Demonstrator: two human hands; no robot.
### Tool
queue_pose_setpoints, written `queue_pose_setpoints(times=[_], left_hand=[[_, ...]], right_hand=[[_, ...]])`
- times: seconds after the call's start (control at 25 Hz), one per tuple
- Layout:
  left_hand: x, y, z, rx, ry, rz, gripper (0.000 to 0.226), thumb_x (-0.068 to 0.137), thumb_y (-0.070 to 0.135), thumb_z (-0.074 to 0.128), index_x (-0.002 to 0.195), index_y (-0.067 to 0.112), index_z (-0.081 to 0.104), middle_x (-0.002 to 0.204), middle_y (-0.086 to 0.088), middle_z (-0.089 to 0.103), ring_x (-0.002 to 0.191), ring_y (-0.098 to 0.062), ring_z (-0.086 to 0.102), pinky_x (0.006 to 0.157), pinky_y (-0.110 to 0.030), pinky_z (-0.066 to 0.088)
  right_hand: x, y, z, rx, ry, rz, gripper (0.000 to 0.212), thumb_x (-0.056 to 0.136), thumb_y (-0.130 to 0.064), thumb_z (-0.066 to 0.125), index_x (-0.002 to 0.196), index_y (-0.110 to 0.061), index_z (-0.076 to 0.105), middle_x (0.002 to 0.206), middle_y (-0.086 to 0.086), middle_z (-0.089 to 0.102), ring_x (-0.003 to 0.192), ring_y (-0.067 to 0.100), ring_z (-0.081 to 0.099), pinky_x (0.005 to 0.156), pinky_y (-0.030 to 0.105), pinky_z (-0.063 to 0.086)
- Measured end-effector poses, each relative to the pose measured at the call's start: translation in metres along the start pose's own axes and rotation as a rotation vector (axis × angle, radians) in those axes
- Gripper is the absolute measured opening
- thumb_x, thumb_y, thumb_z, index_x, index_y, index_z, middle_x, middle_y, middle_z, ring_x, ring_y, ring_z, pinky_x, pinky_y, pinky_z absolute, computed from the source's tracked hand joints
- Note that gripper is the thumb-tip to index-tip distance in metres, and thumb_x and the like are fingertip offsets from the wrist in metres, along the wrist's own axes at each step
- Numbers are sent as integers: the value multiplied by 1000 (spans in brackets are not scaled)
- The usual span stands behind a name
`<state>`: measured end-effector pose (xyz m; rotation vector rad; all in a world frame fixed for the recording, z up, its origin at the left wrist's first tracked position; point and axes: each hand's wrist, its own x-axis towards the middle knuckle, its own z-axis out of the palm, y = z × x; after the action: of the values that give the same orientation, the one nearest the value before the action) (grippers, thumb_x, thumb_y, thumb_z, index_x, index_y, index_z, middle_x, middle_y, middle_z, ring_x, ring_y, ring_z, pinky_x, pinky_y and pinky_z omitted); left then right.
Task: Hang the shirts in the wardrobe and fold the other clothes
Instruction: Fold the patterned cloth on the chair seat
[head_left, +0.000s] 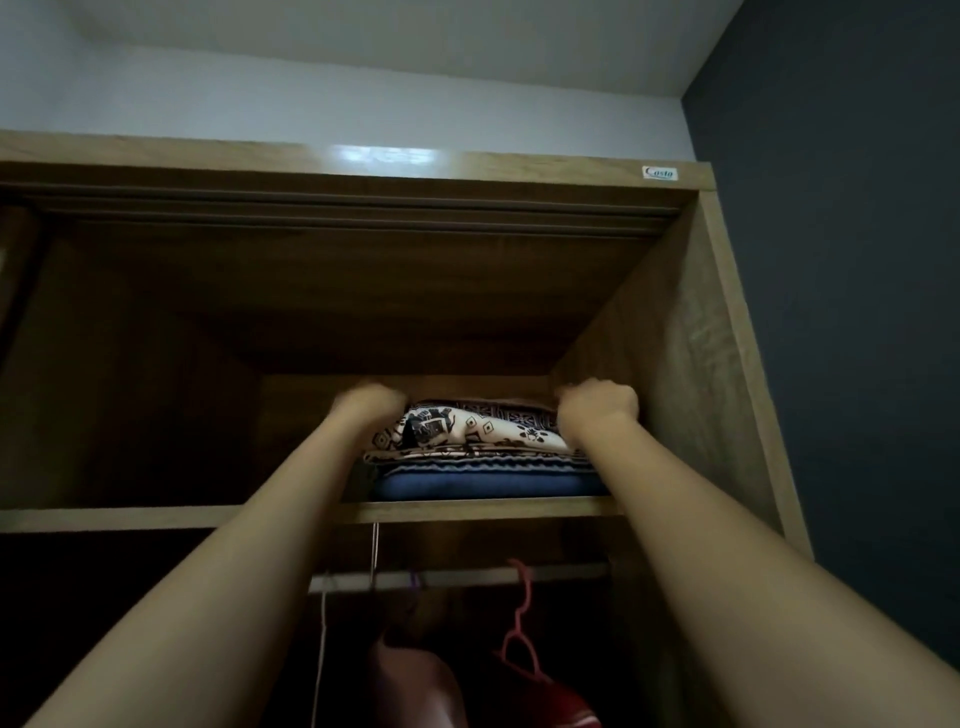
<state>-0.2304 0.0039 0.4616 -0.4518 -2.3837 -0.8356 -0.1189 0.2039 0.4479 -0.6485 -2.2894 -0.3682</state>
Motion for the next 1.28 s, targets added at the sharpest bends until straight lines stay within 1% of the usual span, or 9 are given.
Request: queue_pose_setpoints(times=[0.08,0.16,0.24,0.36,0.56,0.68,0.92,1.08,1.28], left_hand=[[-14,-4,1,174,237,106,37,97,34,35,113,11,58,117,-14,55,108,-32,54,81,-35,43],[-29,-5,-6,23,406,377,37,96,40,38,113,15,60,113,-9,56,105,-29,55,80,-34,44],[-43,-7,-18,72,113,614,52,89,57,42,123,19,55,113,0,57,103,-19,56,80,-30,46],[-54,-8,-35,248,-240,632,77,72,67,60,137,29,39,127,2,52,110,-14,52,90,-28,45],[-51,-8,-39,214,-200,694,50,90,35,57,137,37,41,136,2,51,119,-12,50,97,-32,44],[-49,-8,-36,284,-154,707,45,93,33,53,137,39,42,133,2,55,118,-13,52,97,-30,41],[-57,-17,-30,369,-197,579,50,96,39,44,141,47,27,142,-7,46,123,-25,46,99,-33,35],[-69,-30,-37,116,-129,550,65,87,42,35,147,39,12,156,-7,21,141,-23,24,112,-35,21],[-112,-53,-61,6,138,606,71,79,37,29,148,23,24,154,-5,27,141,-15,23,106,-24,19]], right_hand=[[1,9,0,87,-112,-12,46,97,-33,30,142,-22,34,150,14,26,132,34,33,99,42,34],[-5,17,-2,85,-76,-90,52,97,-48,21,145,-29,24,158,9,-1,142,35,8,111,49,17],[-15,25,0,99,29,-286,52,96,-54,20,142,-32,30,157,6,10,140,30,15,110,47,17],[-27,34,-4,259,-118,-444,63,87,-68,31,141,-36,29,144,5,40,126,26,41,103,43,35],[-20,35,-21,192,-134,-408,42,97,-40,39,139,-35,36,134,11,50,116,29,50,96,39,41],[-17,34,-17,89,-191,-293,39,97,-23,39,135,-25,43,132,13,50,115,30,51,91,36,41],[-37,34,-5,224,-312,-25,52,94,-36,28,137,-9,42,139,17,44,122,32,46,96,35,36],[-55,10,2,176,-12,116,62,92,-33,35,142,3,25,148,21,29,136,34,29,109,39,27],[-116,-67,-11,373,263,-80,66,97,-34,28,146,2,3,155,22,4,144,31,3,117,41,8]])
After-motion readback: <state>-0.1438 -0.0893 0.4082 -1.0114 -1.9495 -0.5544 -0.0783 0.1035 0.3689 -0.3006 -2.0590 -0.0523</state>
